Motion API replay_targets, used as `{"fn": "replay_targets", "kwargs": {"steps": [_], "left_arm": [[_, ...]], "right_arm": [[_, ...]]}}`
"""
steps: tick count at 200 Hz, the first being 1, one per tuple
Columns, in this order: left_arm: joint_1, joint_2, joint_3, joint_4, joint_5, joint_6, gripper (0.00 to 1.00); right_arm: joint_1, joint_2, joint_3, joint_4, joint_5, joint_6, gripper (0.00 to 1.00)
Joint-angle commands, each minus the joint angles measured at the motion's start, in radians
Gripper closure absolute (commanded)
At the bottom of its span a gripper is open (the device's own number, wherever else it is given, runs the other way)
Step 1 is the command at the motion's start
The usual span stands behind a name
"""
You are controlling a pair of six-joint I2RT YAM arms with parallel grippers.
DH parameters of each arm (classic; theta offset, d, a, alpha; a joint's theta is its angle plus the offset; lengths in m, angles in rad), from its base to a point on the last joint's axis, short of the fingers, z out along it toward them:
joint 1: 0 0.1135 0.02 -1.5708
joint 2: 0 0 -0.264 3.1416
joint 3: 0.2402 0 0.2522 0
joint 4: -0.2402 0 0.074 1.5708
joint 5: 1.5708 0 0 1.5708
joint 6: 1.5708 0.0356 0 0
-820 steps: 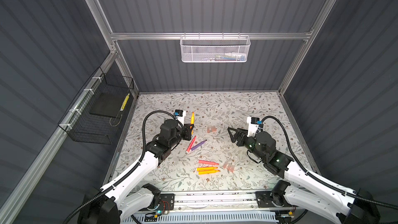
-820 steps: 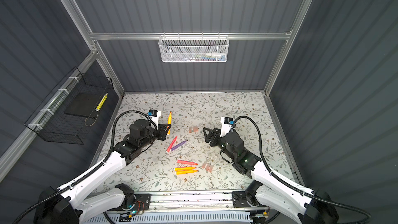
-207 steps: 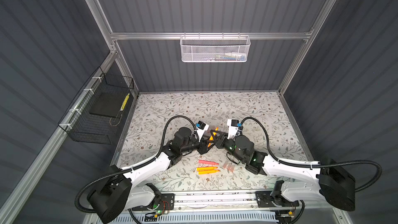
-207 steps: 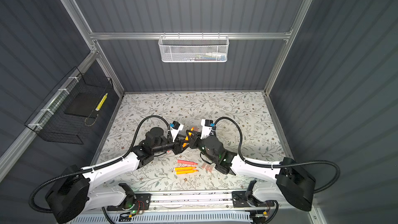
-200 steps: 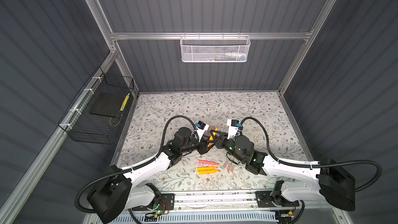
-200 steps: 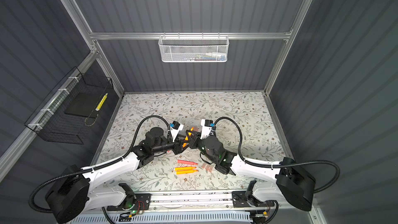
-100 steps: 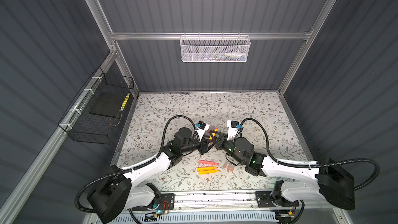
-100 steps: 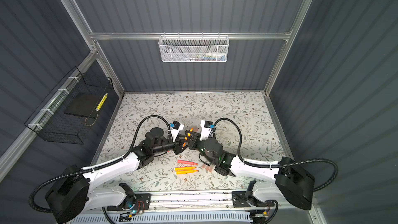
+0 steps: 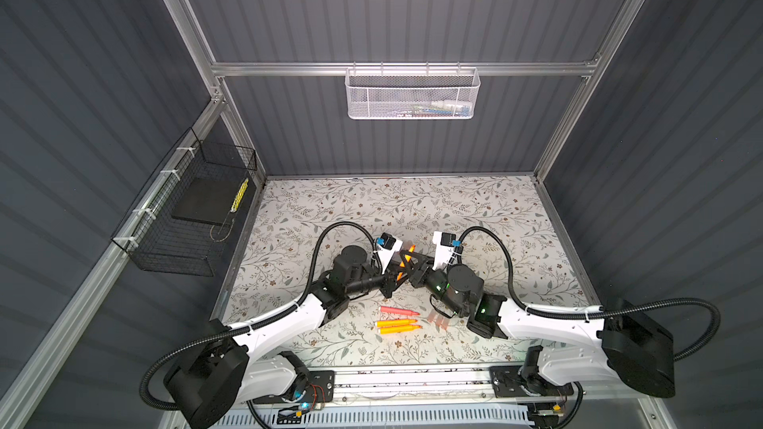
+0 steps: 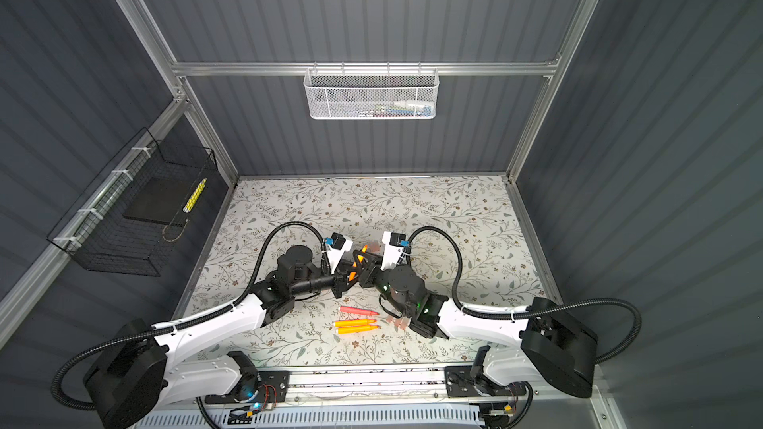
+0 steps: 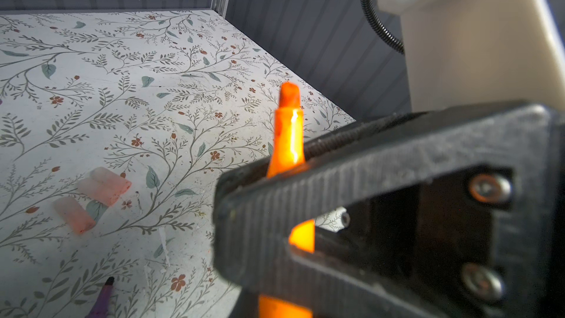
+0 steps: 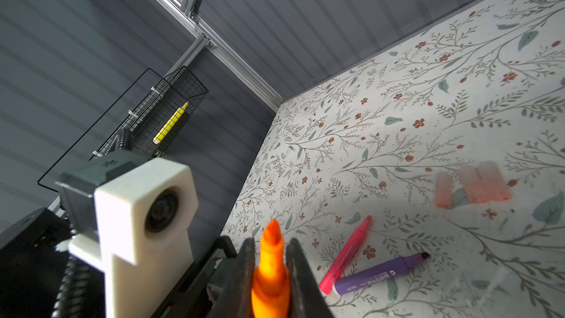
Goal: Insert the pens into the pen caps
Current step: 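Close the right gripper on the orange marker held by the left gripper, then open the right gripper and pull it back from the orange marker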
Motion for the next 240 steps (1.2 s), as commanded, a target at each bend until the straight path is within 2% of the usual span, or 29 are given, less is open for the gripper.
{"fn": "replay_targets", "kwargs": {"steps": [1, 14, 39, 54, 68, 82, 103, 128, 153, 168, 179, 201, 221, 240], "left_arm": [[0.009, -0.019, -0.003, 0.012, -0.029, -0.02, 1.0], [0.009, -0.018, -0.005, 0.008, -0.037, -0.022, 1.0], [0.009, -0.03, -0.008, -0.017, -0.085, -0.027, 1.0], [0.009, -0.051, -0.012, -0.056, -0.219, -0.034, 1.0], [0.011, -0.083, -0.029, -0.1, -0.364, -0.052, 1.0], [0.014, -0.134, -0.067, -0.143, -0.496, -0.087, 1.0], [0.026, -0.214, -0.125, -0.21, -0.622, -0.137, 1.0], [0.043, -0.248, -0.144, -0.279, -0.641, -0.153, 1.0], [0.045, -0.265, -0.155, -0.268, -0.658, -0.187, 1.0], [0.044, -0.269, -0.161, -0.252, -0.644, -0.203, 1.0], [0.044, -0.256, -0.161, -0.235, -0.593, -0.185, 1.0], [0.044, -0.209, -0.13, -0.243, -0.544, -0.183, 1.0], [0.043, -0.192, -0.129, -0.25, -0.552, -0.193, 1.0], [0.044, -0.235, -0.156, -0.246, -0.564, -0.197, 1.0]], "right_arm": [[0.013, 0.005, -0.018, 0.047, 0.02, -0.033, 0.88], [0.02, 0.004, -0.018, 0.054, 0.018, -0.04, 0.82], [0.024, -0.016, -0.031, 0.055, 0.037, -0.05, 0.57], [0.024, -0.06, -0.05, 0.037, 0.063, -0.066, 0.41], [0.024, -0.113, -0.08, 0.011, 0.096, -0.08, 0.33], [0.023, -0.19, -0.127, -0.021, 0.142, -0.089, 0.28], [0.022, -0.33, -0.185, -0.118, 0.222, -0.105, 0.24], [0.009, -0.459, -0.196, -0.307, 0.323, -0.13, 0.21], [-0.043, -0.532, -0.212, -0.45, 0.377, -0.136, 0.23], [-0.116, -0.556, -0.213, -0.563, 0.339, -0.09, 0.28], [-0.176, -0.562, -0.216, -0.628, 0.29, -0.047, 0.32], [-0.269, -0.536, -0.242, -0.672, 0.207, -0.003, 0.41], [-0.293, -0.452, -0.248, -0.678, 0.185, 0.013, 0.45], [-0.307, -0.319, -0.223, -0.671, 0.139, 0.025, 0.49]]}}
